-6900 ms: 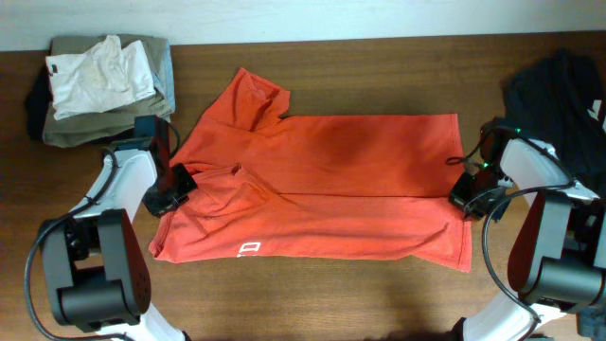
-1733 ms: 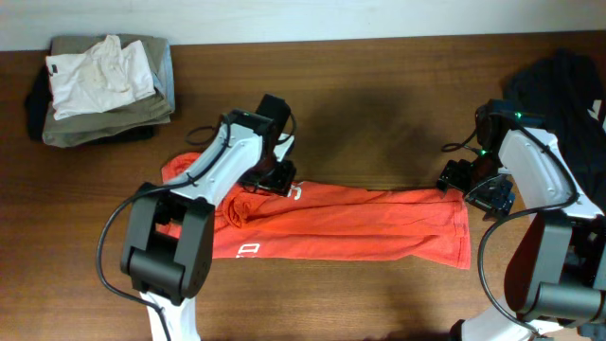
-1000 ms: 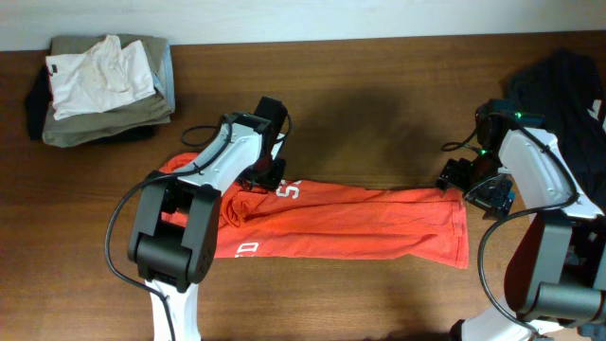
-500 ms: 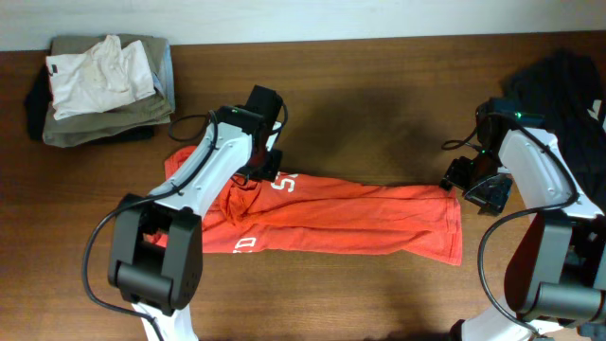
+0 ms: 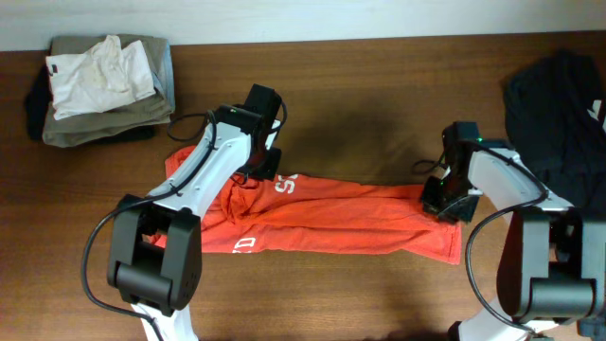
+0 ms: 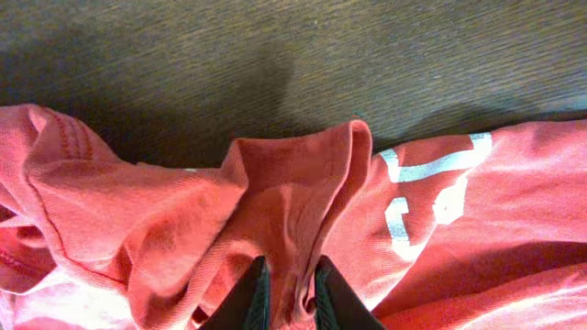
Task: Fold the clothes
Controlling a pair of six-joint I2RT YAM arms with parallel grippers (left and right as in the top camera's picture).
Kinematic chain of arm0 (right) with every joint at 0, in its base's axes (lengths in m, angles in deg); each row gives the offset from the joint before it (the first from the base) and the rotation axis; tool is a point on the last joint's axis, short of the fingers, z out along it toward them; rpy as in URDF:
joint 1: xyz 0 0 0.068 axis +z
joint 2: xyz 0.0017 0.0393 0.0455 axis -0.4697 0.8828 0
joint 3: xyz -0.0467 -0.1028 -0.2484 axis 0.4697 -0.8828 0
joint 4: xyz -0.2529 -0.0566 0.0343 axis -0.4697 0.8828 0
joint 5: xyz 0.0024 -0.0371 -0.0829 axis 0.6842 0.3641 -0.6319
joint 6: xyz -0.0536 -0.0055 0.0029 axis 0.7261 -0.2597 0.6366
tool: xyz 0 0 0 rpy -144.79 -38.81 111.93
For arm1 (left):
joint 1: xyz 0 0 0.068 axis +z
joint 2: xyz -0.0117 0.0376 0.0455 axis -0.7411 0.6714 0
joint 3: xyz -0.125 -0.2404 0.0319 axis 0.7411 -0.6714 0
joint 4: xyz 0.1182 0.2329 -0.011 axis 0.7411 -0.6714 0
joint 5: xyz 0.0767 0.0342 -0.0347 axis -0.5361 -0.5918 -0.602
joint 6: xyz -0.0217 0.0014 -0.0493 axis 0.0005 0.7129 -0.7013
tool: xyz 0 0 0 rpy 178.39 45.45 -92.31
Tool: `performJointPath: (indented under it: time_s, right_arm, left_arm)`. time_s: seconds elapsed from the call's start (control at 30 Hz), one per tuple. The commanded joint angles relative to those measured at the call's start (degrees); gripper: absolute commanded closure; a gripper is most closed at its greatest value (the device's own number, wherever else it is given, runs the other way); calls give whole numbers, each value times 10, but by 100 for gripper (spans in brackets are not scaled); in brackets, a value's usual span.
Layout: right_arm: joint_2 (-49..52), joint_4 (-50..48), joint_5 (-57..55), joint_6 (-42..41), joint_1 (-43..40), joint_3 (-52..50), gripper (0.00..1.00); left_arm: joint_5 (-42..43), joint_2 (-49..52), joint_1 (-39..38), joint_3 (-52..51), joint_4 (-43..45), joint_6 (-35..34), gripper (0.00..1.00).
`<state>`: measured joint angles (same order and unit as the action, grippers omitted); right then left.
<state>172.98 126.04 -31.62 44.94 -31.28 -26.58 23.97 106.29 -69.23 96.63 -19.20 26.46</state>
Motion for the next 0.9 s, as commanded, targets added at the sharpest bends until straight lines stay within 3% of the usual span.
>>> performJointPath:
  time_s: [0.0, 0.07, 0.13, 0.37, 0.6, 0.7, 0.87]
  right_arm:
    - [-8, -28, 9, -4, 3, -35, 90]
    - [-8, -34, 12, -4, 2, -43, 91]
    - [-8, -36, 12, -4, 2, -43, 92]
    - [3, -40, 11, -4, 2, -43, 96]
    - [5, -40, 12, -4, 2, -43, 96]
    - [5, -38, 12, -4, 2, -43, 96]
    - [5, -37, 12, -4, 2, -43, 96]
  left_arm:
    - [-6, -15, 4, 3, 0, -3, 82]
    - [-6, -15, 4, 3, 0, -3, 83]
    - [-6, -15, 4, 3, 0, -3, 100]
    - [-8, -63, 14, 3, -31, -17, 100]
    - [-48, -95, 68, 3, -140, -55, 100]
    - [-139, -95, 97, 2, -199, -117, 100]
    - [-143, -95, 131, -31, -227, -146, 100]
